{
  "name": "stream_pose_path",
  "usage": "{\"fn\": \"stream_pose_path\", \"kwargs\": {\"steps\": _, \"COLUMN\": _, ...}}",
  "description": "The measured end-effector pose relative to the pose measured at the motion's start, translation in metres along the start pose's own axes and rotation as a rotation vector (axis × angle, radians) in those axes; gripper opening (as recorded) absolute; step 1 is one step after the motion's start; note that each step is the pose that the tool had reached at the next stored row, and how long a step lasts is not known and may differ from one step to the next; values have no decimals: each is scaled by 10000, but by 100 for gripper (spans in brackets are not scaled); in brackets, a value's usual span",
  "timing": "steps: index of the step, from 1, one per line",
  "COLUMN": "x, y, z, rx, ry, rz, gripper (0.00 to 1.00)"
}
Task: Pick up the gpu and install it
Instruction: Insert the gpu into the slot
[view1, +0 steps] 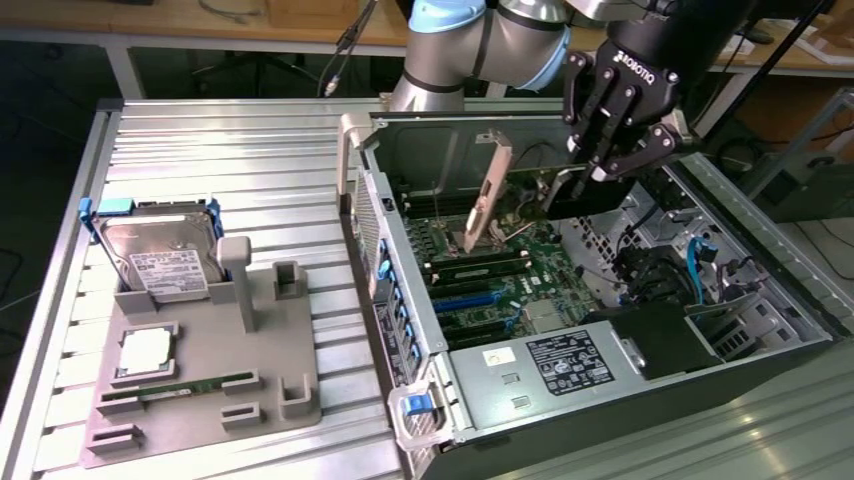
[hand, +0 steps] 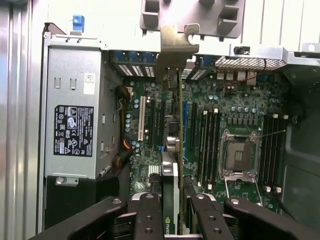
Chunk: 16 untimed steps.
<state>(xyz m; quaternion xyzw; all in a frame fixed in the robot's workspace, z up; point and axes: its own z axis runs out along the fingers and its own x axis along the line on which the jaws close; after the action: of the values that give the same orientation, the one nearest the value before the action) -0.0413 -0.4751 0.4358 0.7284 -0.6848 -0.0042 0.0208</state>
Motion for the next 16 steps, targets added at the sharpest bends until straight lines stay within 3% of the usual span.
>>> {"fn": "stream_pose_path", "kwargs": {"steps": 16, "x": -70, "y": 6, "z": 19, "rx": 1, "ry": -1, "rz": 19, "gripper": 27}}
